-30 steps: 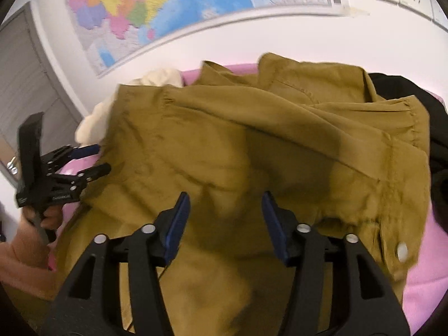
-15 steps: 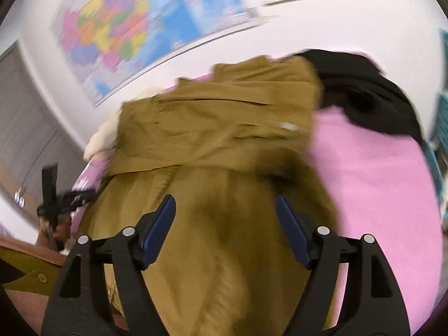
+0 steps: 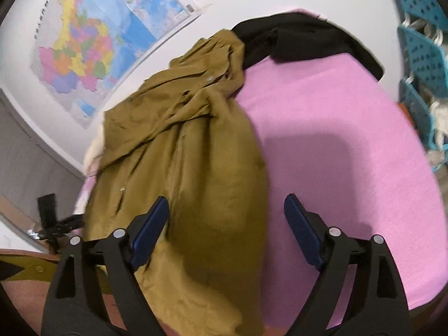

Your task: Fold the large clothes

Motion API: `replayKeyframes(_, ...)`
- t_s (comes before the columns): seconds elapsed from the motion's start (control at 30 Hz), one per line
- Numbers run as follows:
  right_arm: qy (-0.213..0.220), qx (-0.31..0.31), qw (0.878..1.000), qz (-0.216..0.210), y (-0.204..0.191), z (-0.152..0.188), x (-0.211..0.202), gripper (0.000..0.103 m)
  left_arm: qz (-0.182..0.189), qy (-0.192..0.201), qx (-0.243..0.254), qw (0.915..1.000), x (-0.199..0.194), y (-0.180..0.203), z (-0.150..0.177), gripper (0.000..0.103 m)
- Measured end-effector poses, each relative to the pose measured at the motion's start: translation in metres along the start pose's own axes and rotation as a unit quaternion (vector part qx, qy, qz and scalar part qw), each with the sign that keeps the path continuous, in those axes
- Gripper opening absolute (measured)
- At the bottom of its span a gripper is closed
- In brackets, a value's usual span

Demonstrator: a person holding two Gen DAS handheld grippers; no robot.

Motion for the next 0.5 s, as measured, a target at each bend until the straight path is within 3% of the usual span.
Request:
replayKeyframes(0.17,-0.025,-0.014,0.997,-0.075,-0.028,0.019,0.002,0.084,0.095,-0.015,-0.019,0.9952,-0.002,0.03,0.017,0.087)
replayKeyframes(0.33,-0.046,-0.033,0.989,-0.133,-0.056,0.032,0.003,0.083,0.121,-0.002,-0.052,0.9913,0.001,0.032,0.011,0.087)
replayKeyframes(0.43,-0.044,-0.024,0.985,-0.164,-0.065,0.031,0.004,0.081,0.107,0.007,-0.05,0.993,0.006,0.035,0.006,0.087)
replayKeyframes(0.5,-0.047,-0.027,0.984,-0.172,-0.07,0.032,0.005,0.077,0.075,0.015,-0.028,0.9967,0.01,0.039,0.004,0.084)
Point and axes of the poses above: each gripper's, at about its wrist camera, not at the fingertips, and x roughly the way its jaws point, y to its right, z to its underside, the point moved 10 cm from there along x, roughly the way its jaws point, and after that the axes turned 2 degrees about -x, right-handed, at the moved point
